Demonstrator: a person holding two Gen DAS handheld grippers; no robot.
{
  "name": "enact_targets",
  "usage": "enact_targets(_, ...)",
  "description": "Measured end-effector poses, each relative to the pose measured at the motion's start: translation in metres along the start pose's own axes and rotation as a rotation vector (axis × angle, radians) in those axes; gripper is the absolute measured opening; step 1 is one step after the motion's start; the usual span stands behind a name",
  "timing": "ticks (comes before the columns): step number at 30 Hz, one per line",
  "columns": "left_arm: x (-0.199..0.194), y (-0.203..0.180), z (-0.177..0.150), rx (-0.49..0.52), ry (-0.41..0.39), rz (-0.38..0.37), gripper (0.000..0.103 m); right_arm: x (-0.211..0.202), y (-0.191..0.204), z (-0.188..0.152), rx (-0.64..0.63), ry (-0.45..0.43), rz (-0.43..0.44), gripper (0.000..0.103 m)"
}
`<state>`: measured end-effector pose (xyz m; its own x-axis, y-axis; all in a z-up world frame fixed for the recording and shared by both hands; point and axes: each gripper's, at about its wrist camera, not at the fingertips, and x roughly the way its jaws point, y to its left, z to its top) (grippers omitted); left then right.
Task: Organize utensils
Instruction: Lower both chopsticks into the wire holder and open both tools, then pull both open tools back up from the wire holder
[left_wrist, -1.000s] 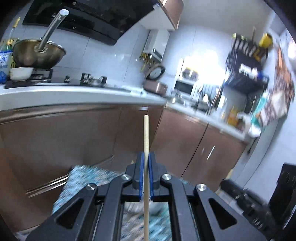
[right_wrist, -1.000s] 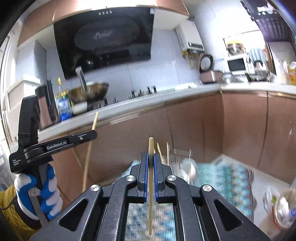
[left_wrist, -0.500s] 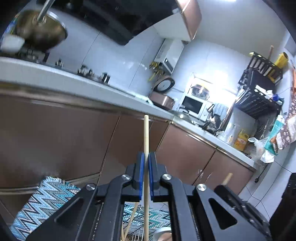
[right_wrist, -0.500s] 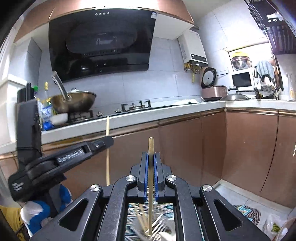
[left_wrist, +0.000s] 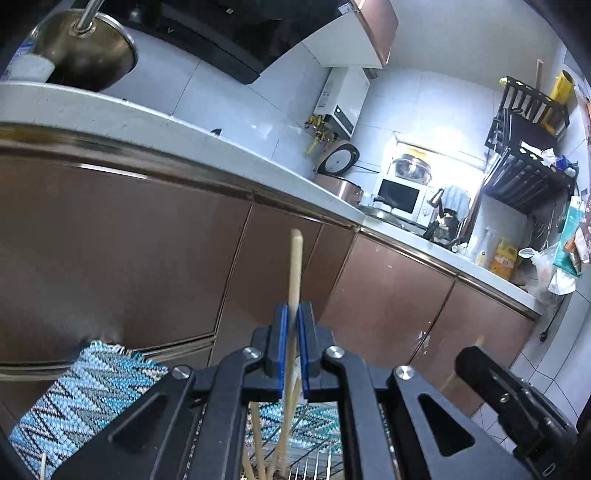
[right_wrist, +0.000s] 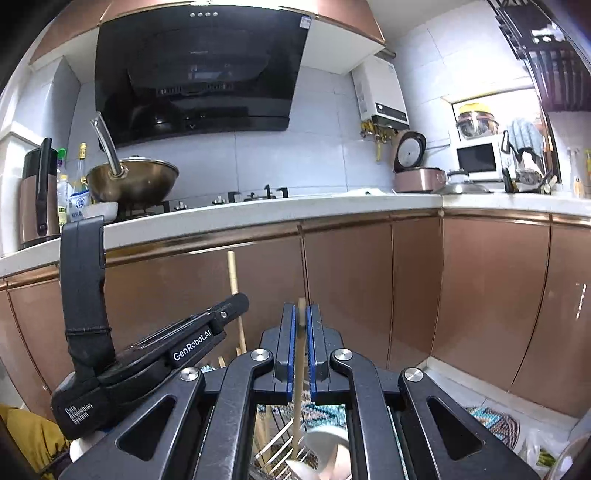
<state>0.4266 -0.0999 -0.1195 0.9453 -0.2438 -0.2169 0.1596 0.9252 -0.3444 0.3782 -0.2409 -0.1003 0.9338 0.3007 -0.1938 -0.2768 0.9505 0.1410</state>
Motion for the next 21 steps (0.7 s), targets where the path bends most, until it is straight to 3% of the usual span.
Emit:
enact_targets(3,-0.004,0.001,-0.003,0.012,0.004,0.011,0.012,-0.005,-0.005,-0.007,0.022,0.016,-0.006,0.006)
enact_targets(5,-0.009,0.002,-0.002,0.015,0.008,0.013,0.025,-0.011,-0.005,-0.009,0.032,0.019,-0.016,0.008)
enact_targets(9,-0.034,0.003,0.007,0.026,0.008,0.027,0.031,-0.034,-0.007,-0.005,0.058,0.002,-0.039,0.024)
enact_targets(14,-0.080,-0.001,0.024,0.043,0.016,0.060,0.050,-0.066,-0.002,0.002,0.090,0.000,-0.081,0.038)
enact_targets(16,-0.099,-0.003,0.030,0.054,0.028,0.075,0.056,-0.085,0.005,0.004,0.095,0.006,-0.112,0.051)
enact_targets(20,-0.144,-0.004,0.041,0.055,0.047,0.094,0.059,-0.119,0.019,0.004,0.097,0.011,-0.172,0.068)
enact_targets(21,-0.156,-0.003,0.043,0.052,0.055,0.101,0.060,-0.126,0.021,0.004,0.098,0.009,-0.183,0.076)
